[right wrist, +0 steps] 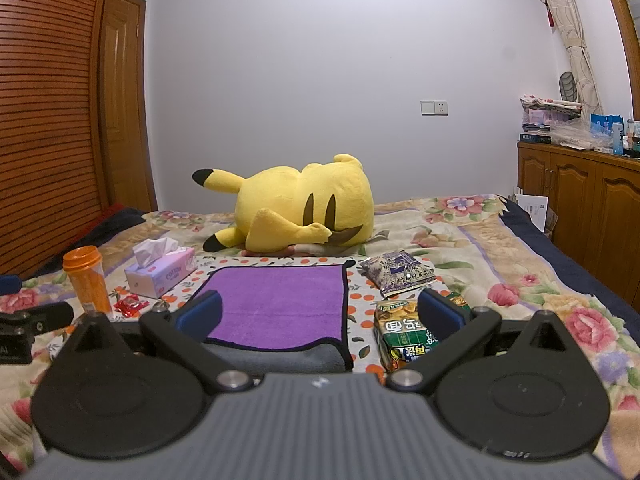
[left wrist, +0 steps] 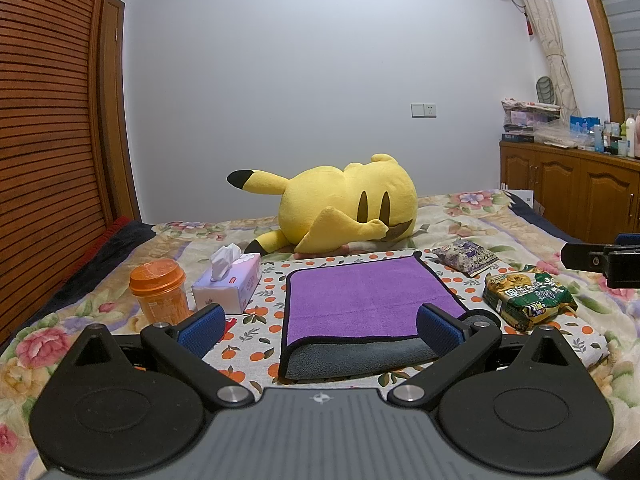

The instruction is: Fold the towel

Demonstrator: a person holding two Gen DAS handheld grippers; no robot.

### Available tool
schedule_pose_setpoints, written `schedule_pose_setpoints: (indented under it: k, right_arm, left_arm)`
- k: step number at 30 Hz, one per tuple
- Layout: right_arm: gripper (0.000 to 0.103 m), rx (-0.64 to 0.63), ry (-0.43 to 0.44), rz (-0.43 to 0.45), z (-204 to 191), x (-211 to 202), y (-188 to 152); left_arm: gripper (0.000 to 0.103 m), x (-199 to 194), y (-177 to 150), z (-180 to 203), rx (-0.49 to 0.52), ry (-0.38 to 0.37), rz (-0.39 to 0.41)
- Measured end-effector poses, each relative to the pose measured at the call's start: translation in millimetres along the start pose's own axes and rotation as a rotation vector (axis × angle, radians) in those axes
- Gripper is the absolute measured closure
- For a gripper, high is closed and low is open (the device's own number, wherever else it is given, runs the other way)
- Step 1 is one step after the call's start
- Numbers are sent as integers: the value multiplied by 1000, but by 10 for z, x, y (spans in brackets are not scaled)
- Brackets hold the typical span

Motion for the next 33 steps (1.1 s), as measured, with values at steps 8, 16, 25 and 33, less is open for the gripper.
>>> schedule_pose_setpoints:
  k: [8,16,25,33]
  right_arm:
    - [0,0,0,0,-2,-3,5]
    - [0,-1,0,-1,-11,-1,6]
    - [0,-7,3,-20,-50,43,-24]
    - [0,-22,14,-41,-75,136,-47]
  left_arm:
    - [0,1,-1,-1,1,0,-1]
    - [0,0,-4,-3,3,0,-2]
    - [0,60,-69,17,25,-12,-41]
    - [0,122,-115,22,28,-17,-80]
Point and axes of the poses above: each gripper's, at about its wrist camera, not at the fingertips, and x roughly the way its jaws point, z to its right, y to its top, the point moved 10 cm from there along x, roughly the way its jaws point, and after that the axes turned 12 degrees about -x, right-handed, at the moved point
